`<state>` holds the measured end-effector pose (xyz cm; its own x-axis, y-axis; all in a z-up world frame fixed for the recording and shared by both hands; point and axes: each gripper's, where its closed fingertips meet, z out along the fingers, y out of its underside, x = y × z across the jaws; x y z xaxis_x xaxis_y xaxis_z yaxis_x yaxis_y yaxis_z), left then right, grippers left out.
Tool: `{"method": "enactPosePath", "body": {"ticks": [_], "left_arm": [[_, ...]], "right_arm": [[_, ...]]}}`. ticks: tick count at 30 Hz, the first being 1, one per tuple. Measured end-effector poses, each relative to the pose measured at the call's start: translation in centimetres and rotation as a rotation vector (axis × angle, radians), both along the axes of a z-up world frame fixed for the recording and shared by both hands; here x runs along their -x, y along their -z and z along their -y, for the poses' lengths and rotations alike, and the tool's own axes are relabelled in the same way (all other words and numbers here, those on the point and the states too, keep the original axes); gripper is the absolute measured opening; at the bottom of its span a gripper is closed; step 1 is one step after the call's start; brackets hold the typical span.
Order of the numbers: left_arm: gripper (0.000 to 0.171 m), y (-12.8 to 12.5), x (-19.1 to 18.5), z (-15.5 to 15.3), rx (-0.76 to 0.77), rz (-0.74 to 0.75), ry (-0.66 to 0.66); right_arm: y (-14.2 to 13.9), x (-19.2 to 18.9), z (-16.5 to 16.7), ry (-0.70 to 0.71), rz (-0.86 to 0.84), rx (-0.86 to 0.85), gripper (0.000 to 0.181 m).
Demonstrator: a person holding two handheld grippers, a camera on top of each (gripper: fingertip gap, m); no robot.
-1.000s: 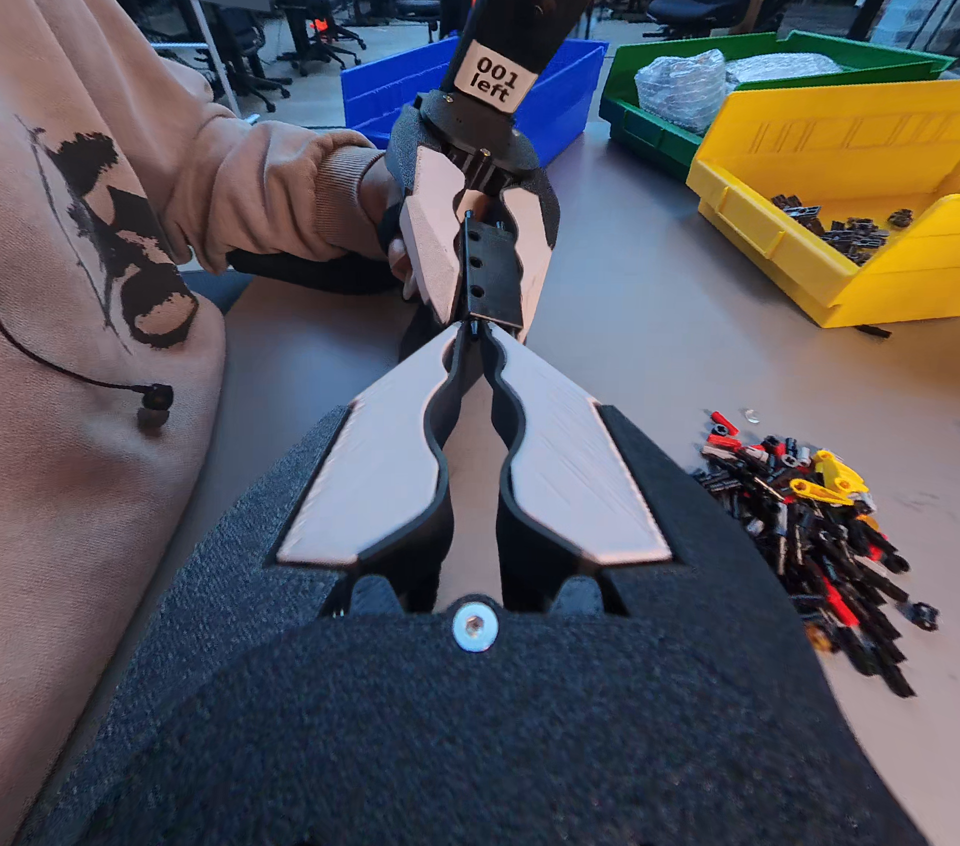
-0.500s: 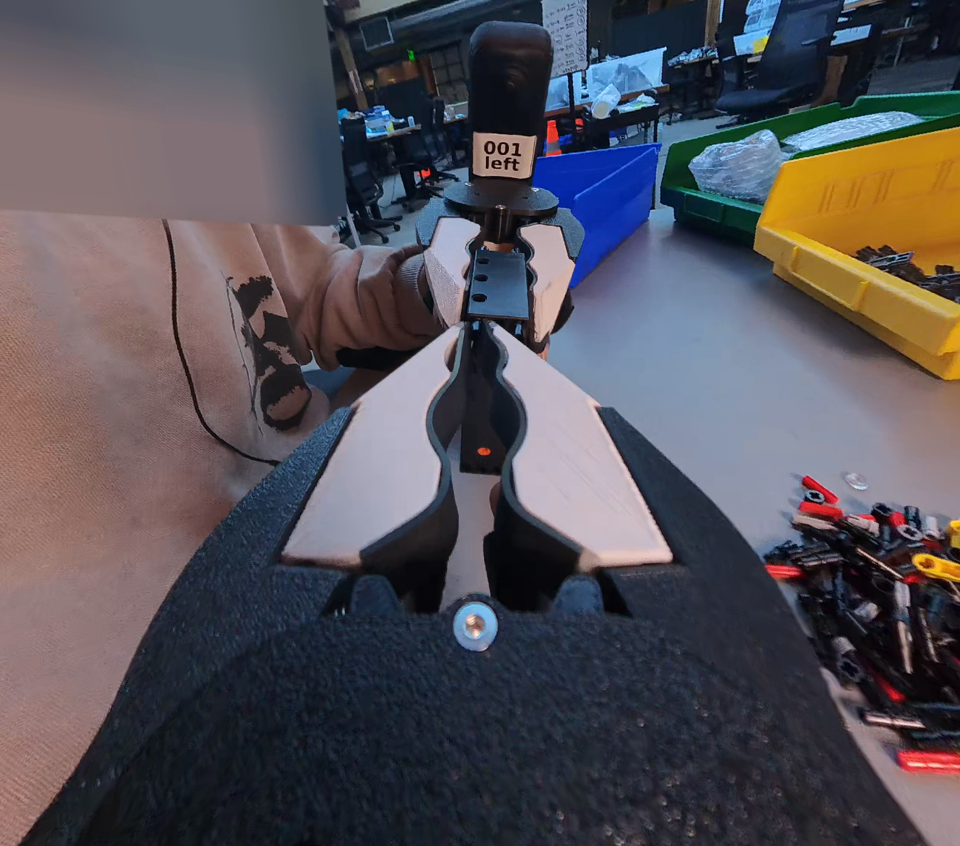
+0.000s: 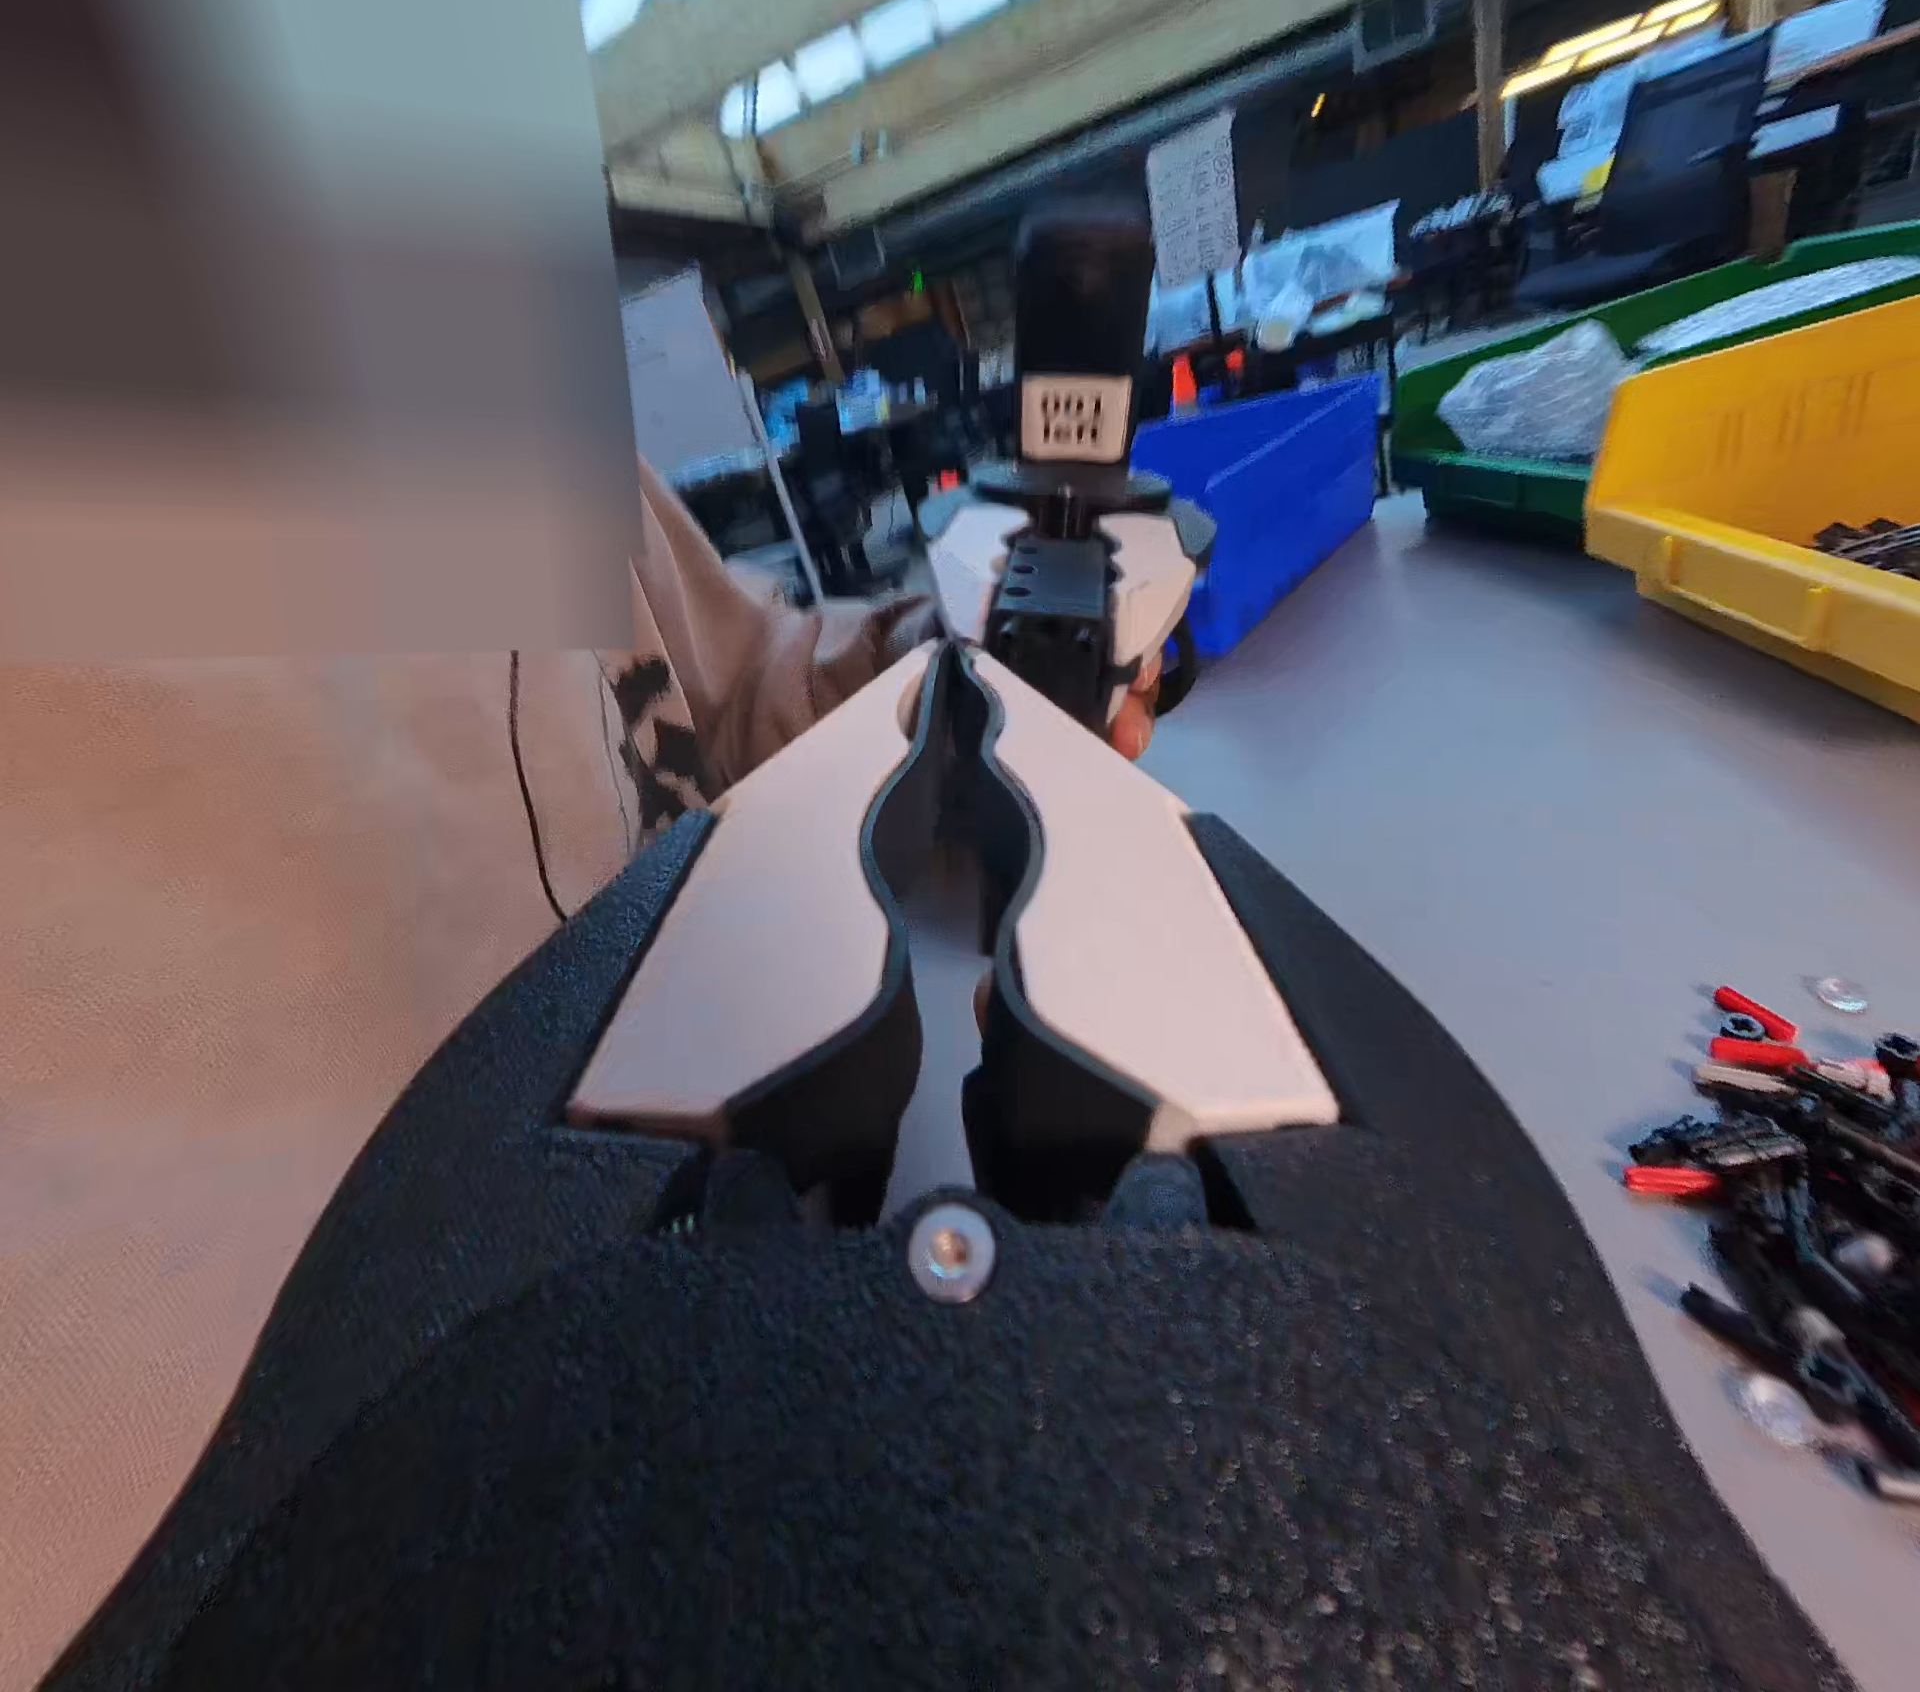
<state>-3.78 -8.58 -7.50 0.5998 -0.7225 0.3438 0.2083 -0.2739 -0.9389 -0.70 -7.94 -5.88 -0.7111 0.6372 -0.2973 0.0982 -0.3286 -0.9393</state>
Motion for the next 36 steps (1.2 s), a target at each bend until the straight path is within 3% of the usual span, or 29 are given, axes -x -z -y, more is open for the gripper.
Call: {"method": "enactPosePath", "body": {"ticks": [1, 2, 5, 8, 10, 13, 16, 21, 25, 30, 36], "left_arm": [[0.026, -0.9, 3.3, 0.0, -0.011, 0.085, -0.087], [0.025, -1.4, 4.7, 0.5, -0.036, 0.087, -0.116], [0.026, 0.2, 0.3, -0.3, -0.029, -0.051, -0.024], [0.025, 0.5, 0.4, -1.2, -0.005, -0.057, -0.032], [0.026, 2.0, 0.9, -1.6, 0.033, -0.088, -0.059], [0.025, 3.3, -0.5, -1.1, 0.039, -0.165, -0.021], [0.026, 4.3, -1.3, -0.9, 0.021, -0.288, -0.010], [0.026, 4.6, -2.0, -1.0, -0.008, -0.402, -0.023], [0.026, 4.7, -2.3, -1.2, 0.013, -0.428, -0.031], [0.026, 5.1, -3.4, -0.8, 0.057, -0.502, 0.041], [0.026, 5.7, -4.1, -0.5, -0.069, -0.748, 0.087]], "right_arm": [[-1.2, -0.8, -2.5, 0.046, -0.021, 0.081, 0.000], [-0.5, -1.2, -3.9, 0.116, -0.010, 0.010, 0.000], [1.7, 0.3, -2.3, 0.125, 0.057, -0.068, 0.000], [3.3, 1.6, -2.3, 0.174, 0.087, -0.241, 0.003], [4.5, 2.0, -2.3, 0.193, 0.135, -0.310, 0.025], [5.9, 2.4, -1.9, 0.249, 0.145, -0.475, 0.033], [6.7, 2.5, -1.7, 0.264, 0.154, -0.605, 0.031], [6.4, 2.3, -2.2, 0.316, 0.112, -0.798, 0.002], [6.5, 2.4, -2.2, 0.355, 0.077, -0.948, 0.004], [6.8, 1.7, -1.6, 0.285, 0.040, -1.134, 0.011], [6.7, 0.3, -0.6, 0.105, 0.126, -0.985, 0.006]]}}
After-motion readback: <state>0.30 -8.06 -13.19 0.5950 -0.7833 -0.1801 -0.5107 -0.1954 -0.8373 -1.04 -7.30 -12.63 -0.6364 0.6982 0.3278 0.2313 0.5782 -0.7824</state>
